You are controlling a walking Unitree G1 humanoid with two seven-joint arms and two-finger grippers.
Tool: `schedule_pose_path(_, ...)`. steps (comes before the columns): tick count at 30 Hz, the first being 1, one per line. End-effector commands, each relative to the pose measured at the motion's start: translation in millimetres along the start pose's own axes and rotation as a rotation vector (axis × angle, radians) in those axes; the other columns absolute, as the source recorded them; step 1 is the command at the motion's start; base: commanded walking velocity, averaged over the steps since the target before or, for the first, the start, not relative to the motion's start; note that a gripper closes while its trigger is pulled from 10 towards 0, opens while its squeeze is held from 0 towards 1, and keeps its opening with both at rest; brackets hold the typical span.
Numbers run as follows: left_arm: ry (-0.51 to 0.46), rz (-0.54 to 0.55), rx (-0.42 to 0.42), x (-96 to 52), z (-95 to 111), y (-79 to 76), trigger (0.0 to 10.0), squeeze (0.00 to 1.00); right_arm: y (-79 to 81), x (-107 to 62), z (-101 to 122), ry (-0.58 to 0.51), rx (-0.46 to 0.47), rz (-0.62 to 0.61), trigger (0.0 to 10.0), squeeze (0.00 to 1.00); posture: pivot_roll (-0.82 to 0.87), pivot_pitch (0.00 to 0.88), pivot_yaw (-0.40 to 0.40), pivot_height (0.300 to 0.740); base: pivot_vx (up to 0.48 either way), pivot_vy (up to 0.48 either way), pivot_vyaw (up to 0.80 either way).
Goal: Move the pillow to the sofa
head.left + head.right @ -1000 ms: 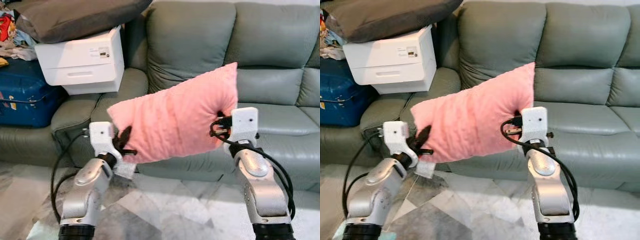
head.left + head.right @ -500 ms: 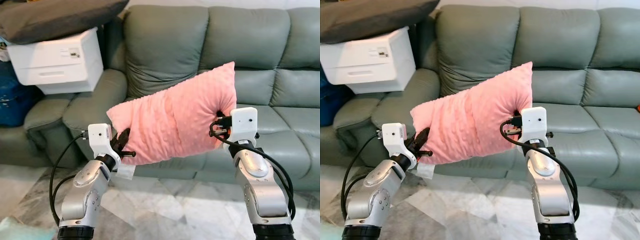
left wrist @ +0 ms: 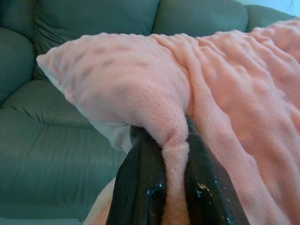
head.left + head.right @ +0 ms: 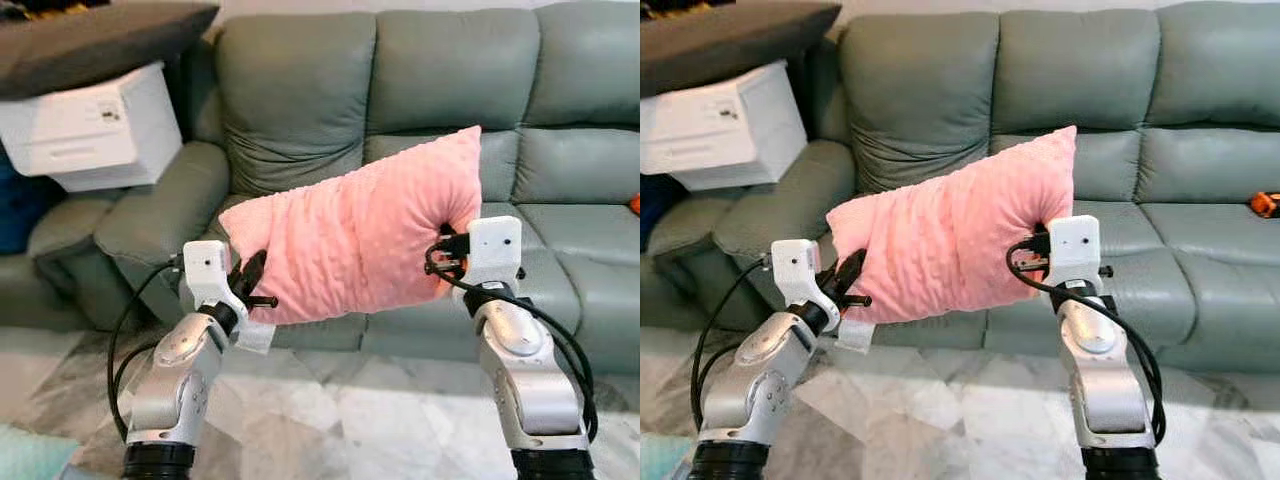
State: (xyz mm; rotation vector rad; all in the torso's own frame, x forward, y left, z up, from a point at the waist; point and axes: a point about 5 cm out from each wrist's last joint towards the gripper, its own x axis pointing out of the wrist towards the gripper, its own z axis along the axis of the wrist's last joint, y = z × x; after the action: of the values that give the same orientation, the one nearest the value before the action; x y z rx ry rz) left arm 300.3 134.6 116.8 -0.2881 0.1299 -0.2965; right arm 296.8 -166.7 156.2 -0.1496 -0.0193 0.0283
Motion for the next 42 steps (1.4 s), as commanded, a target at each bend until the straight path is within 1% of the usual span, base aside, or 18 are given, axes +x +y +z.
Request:
schedule_pose_path(1,-0.031,0.013,0.020,1.8,9.4,6.1,10.0,0.00,3.2,2.7,8.0,-0.035,0.008,0.014,10.0,0.00,-0.11,0.000,0.034,0.740,0.000,0.266,0.00)
schedule_pose_path(5,-0.032,0.012,0.011,3.3,10.6,7.7,10.0,0.00,4.4,2.7,8.9,-0.039,0.011,0.023,10.0,0.00,-0.11,0.000,0.037,0.740,0.000,0.415,0.00)
schedule_pose_path(21,-0.017,0.007,0.036,6.6,7.6,6.2,10.0,0.00,5.3,2.0,9.3,-0.046,0.014,0.020,10.0,0.00,-0.11,0.000,0.043,0.740,0.000,0.472,0.00)
schedule_pose_path(24,-0.015,-0.018,0.032,7.0,7.2,3.1,10.0,0.00,5.1,1.7,9.5,-0.048,0.012,0.016,10.0,0.00,-0.11,0.000,0.045,0.740,0.000,0.469,0.00)
schedule_pose_path(29,-0.008,-0.013,0.041,8.4,5.9,1.6,10.0,0.00,4.7,1.5,9.9,-0.051,0.007,0.006,10.0,0.00,-0.12,0.000,0.046,0.740,0.000,0.469,0.00)
schedule_pose_path(31,0.006,0.001,0.102,9.8,3.9,0.8,10.0,0.00,4.1,1.5,10.0,-0.052,0.007,0.002,10.0,0.00,-0.12,0.000,0.046,0.740,0.000,0.000,0.00)
schedule_pose_path(33,-0.093,-0.073,0.141,9.7,7.8,-8.8,10.0,0.00,2.7,1.6,9.9,-0.053,0.004,-0.006,10.0,0.00,-0.12,0.000,0.046,0.740,0.000,0.000,0.00)
schedule_pose_path(34,-0.115,-0.028,0.215,8.5,8.8,-7.5,10.0,0.00,2.6,1.6,9.8,-0.052,0.003,-0.007,10.0,0.00,-0.11,0.000,0.046,0.740,0.000,0.000,0.00)
schedule_pose_path(35,-0.119,-0.013,0.235,8.2,9.0,-7.0,10.0,0.00,2.6,1.6,9.7,-0.052,0.003,-0.007,10.0,0.00,-0.11,0.000,0.046,0.740,0.000,0.000,0.00)
schedule_pose_path(36,-0.100,-0.035,0.168,9.2,7.4,-8.0,10.0,0.00,2.4,1.6,9.7,-0.053,0.003,-0.008,10.0,0.00,-0.12,0.000,0.046,0.740,0.000,0.000,0.00)
schedule_pose_path(37,-0.091,-0.045,0.138,9.7,7.2,-8.4,10.0,0.00,2.4,1.6,9.7,-0.053,0.003,-0.009,10.0,0.00,-0.12,0.000,0.046,0.740,0.000,0.000,0.00)
schedule_pose_path(39,-0.097,-0.048,0.110,10.2,8.9,-8.7,10.0,0.00,2.2,1.5,9.9,-0.054,0.002,-0.010,10.0,0.00,-0.12,0.000,0.047,0.740,0.000,0.000,0.00)
schedule_pose_path(42,-0.104,-0.053,0.099,10.5,9.6,-9.1,10.0,0.00,1.8,1.3,10.1,-0.055,0.002,-0.013,10.0,0.00,-0.12,0.000,0.047,0.740,0.000,0.000,0.00)
